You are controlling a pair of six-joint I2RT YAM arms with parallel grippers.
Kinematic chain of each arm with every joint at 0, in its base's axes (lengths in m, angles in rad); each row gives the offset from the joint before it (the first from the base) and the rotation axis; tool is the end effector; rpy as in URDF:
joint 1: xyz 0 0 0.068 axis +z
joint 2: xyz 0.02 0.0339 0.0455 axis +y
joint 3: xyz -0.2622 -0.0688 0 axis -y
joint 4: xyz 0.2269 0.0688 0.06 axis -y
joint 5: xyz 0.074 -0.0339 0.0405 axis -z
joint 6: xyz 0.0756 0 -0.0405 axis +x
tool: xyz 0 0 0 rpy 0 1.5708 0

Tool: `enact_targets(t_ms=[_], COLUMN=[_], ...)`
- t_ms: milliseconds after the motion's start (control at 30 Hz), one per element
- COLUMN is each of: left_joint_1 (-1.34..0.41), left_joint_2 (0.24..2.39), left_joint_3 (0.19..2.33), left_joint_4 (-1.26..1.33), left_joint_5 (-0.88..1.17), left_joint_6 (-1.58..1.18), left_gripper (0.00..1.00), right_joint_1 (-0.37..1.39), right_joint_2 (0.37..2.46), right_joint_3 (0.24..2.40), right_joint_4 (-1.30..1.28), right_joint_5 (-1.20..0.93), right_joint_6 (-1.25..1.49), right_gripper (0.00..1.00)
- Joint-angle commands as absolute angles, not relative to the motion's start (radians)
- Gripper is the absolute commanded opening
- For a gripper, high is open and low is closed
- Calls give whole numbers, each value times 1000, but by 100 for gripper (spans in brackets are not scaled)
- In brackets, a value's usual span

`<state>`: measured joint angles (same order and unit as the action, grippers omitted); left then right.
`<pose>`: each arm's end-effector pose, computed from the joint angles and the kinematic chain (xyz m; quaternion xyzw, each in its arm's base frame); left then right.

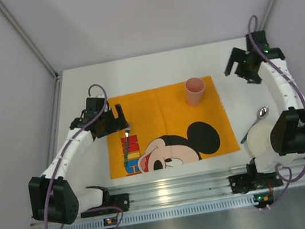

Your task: Set the dinner table for one person

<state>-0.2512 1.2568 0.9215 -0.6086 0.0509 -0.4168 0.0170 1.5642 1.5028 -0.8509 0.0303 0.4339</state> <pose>0.2516 -0.0685 0.2238 -0.0708 0.9484 -0.1239 0.2833 0.3399 0.0035 0.3034 0.2006 0.9247 0.0583 0.3183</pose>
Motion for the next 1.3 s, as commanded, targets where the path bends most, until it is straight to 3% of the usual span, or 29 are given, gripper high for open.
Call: enact_targets(t_ms=[0,267,700,800,933,1033,1067,1133,1267], left_joint_1=[-255,-256,-256,-256,-256,-256,-256,-256,-256], left_joint_2=[1262,1311,1365,1373,1377,1382,1382,1382,1379], left_joint_3=[905,929,982,988,996,991,989,983,979], left_joint_4=[-581,-591,-623,-629,-637,-637,-637,-630,-627], left_joint_5=[90,127,133,133,124,123,123,123,121], left_joint_6=[-417,-393,-365,-362,-354,-357,-359,-364,-370], left_gripper=[98,98,98,98,98,98,98,98,98], right_joint_1=[-205,-429,-474,-474,-472,-463,-460,-446,-437], right_joint_2=[1506,1592,1741,1784,1824,1836,1838,1842,1855], right_joint_3=[1373,1221,1117,1120,1135,1146,1147,1149,1154], right_joint_4=[-893,-813,-692,-651,-626,-612,-609,-606,-603], right_joint_5=[117,167,131,101,86,68,64,71,89], right_joint_6=[439,416,459,471,477,477,473,469,456], right_gripper=[100,100,100,96,86,70,56,46,15])
